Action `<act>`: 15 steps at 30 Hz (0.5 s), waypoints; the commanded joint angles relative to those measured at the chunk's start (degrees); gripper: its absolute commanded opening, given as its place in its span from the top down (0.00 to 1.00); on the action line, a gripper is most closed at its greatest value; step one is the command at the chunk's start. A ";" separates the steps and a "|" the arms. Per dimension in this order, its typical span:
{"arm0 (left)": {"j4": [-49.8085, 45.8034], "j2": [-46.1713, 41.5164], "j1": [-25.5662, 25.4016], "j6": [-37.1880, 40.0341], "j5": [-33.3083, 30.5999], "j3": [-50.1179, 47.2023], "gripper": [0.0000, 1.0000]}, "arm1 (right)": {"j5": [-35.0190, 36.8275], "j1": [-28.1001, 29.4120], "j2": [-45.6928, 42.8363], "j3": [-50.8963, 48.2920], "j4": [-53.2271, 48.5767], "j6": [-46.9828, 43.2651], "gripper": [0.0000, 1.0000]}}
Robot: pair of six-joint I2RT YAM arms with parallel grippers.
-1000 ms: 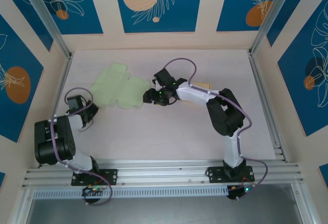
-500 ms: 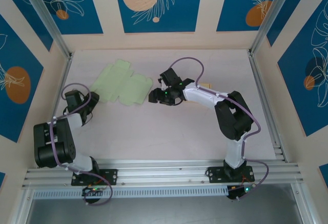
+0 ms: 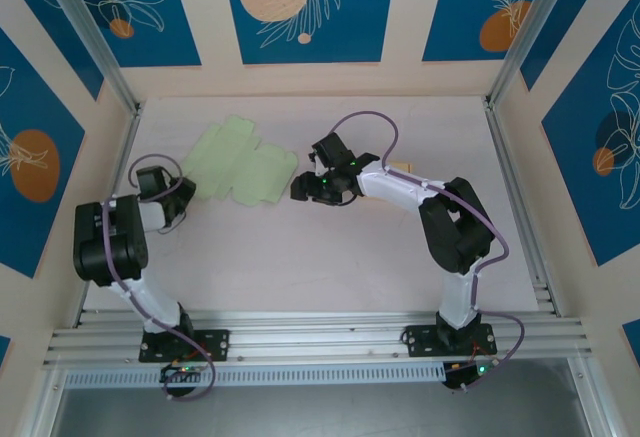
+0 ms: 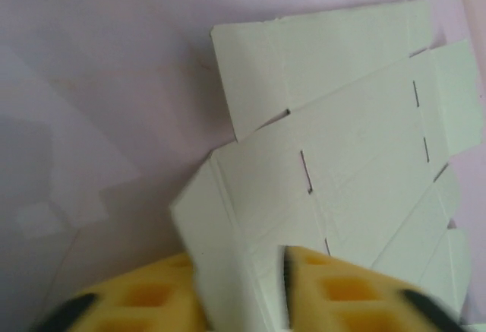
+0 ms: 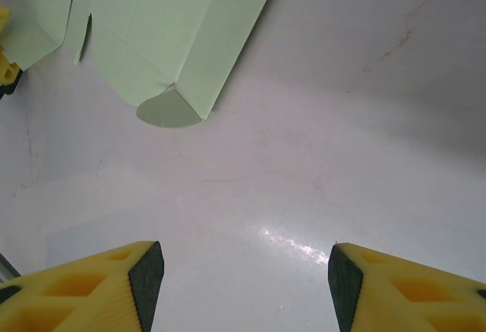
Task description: Fold the paper box
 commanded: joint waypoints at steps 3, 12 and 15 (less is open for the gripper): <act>2.15 0.90 -0.66 5.84 2.15 3.02 1.00 | 0.60 -0.70 -3.03 -0.40 -1.54 -2.11 0.38; -1.35 -7.29 -0.72 34.56 23.38 9.46 1.00 | 1.81 -2.92 -7.87 -1.28 -4.31 -9.71 0.25; -4.23 -9.39 -0.65 41.64 32.63 10.22 1.00 | 1.49 -4.66 -10.27 -2.22 -4.58 -11.29 0.21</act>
